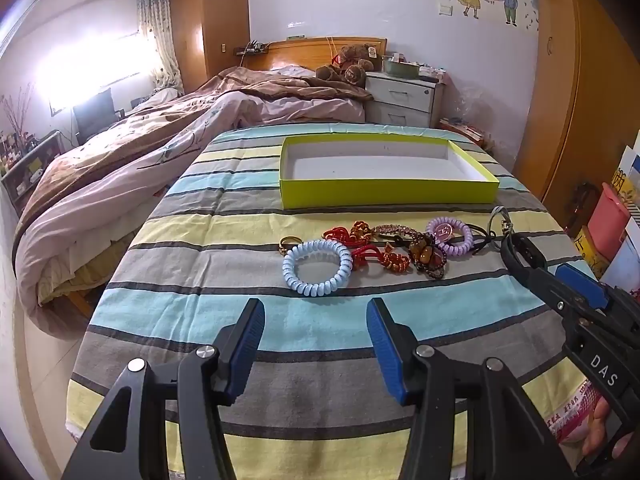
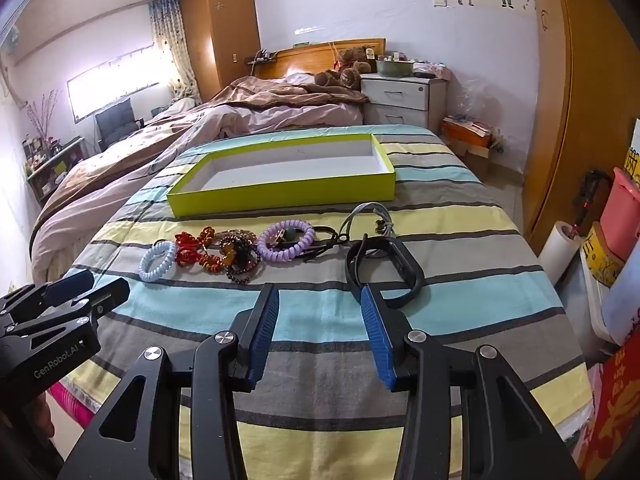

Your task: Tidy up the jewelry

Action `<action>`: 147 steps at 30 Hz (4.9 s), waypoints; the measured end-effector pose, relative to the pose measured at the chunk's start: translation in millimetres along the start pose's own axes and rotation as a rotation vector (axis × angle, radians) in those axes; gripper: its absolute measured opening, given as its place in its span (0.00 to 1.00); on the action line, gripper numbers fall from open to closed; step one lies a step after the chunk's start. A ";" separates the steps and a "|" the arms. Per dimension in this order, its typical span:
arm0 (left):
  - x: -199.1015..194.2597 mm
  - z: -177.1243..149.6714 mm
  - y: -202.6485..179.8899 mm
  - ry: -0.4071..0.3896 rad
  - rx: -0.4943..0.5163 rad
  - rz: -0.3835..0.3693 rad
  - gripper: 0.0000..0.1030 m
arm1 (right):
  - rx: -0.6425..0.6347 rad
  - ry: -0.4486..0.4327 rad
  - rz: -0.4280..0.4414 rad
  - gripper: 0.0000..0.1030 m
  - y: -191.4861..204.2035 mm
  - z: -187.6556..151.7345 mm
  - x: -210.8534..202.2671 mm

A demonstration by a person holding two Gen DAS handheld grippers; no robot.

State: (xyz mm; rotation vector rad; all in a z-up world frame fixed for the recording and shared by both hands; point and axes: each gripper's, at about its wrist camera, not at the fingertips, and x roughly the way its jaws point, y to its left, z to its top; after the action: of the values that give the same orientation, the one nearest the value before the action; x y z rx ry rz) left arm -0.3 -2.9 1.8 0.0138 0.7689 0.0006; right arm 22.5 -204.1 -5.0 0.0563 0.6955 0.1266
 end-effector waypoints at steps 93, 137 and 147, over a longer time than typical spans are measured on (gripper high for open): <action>21.8 11.6 18.8 0.080 -0.017 -0.081 0.51 | 0.062 -0.016 0.023 0.43 -33.6 13.3 7.4; 88.3 42.1 44.5 0.218 -0.057 -0.104 0.51 | -0.069 0.211 0.011 0.16 -66.0 33.7 78.4; 89.0 43.9 52.1 0.207 -0.058 -0.089 0.11 | -0.031 0.197 0.009 0.12 -72.7 33.6 73.0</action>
State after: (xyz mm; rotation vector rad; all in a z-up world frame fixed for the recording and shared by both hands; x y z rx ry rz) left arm 94.4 49.2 -27.9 -0.0770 0.9754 -0.0613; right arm 106.7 -266.6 -32.4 0.0173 0.8902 0.1534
